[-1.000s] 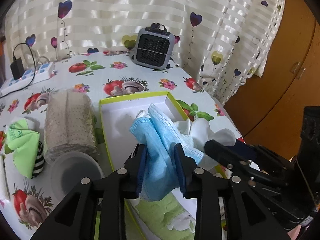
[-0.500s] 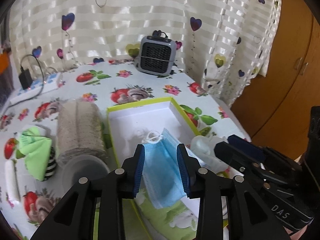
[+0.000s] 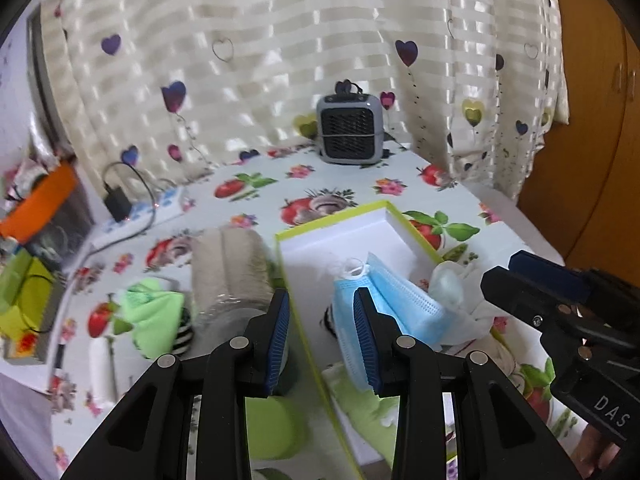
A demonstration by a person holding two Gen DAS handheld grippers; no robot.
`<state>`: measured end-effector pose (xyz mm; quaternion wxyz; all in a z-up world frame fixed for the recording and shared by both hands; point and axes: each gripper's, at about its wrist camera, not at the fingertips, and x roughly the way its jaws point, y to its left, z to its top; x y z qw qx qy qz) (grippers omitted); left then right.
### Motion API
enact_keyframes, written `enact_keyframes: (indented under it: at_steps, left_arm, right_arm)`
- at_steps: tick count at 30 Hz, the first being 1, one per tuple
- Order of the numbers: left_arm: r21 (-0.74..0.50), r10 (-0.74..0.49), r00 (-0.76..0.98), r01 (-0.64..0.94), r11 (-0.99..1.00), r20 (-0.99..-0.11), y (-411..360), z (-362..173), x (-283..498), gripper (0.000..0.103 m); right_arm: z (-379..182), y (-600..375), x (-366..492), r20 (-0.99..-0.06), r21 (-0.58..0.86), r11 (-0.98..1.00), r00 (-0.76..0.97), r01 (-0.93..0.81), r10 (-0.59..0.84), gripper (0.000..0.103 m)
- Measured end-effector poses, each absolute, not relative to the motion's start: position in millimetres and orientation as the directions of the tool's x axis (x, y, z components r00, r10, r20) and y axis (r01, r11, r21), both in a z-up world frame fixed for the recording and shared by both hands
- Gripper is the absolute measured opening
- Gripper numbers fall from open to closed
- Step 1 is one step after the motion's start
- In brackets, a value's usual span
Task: Organize soft objects
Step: 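Lower the blue face mask into the box and open the left tool, then withdraw both open tools from the box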
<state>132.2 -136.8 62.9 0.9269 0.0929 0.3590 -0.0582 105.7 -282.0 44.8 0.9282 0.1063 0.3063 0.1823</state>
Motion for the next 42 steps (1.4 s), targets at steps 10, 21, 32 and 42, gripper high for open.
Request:
enact_keyframes:
  at_steps: [10, 21, 32, 42]
  left_arm:
    - [0.23, 0.066, 0.787, 0.098, 0.968, -0.613, -137.1, 74.6, 109.4, 0.032]
    - [0.264, 0.114, 0.819, 0.047, 0.963, -0.562, -129.2, 83.3, 91.3, 0.033]
    - [0.013, -0.096, 0.773, 0.133, 0.991, -0.627, -86.6, 86.3, 73.0, 0.034]
    - [-0.185, -0.236, 0.751, 0.153, 0.971, -0.617, -40.3, 91.7, 58.7, 0.037]
  right_arm:
    - [50.7, -278.3, 94.1, -0.529, 0.293, 0.912, 0.746, -0.286, 0.404, 0.036]
    - [54.3, -270.3, 87.9, -0.536, 0.278, 0.914, 0.742, -0.296, 0.404, 0.036]
    - [62.5, -245.2, 74.1, -0.539, 0.238, 0.904, 0.726, -0.355, 0.427, 0.036]
    - [67.4, -226.1, 62.5, -0.533, 0.229, 0.89, 0.714, -0.396, 0.454, 0.036]
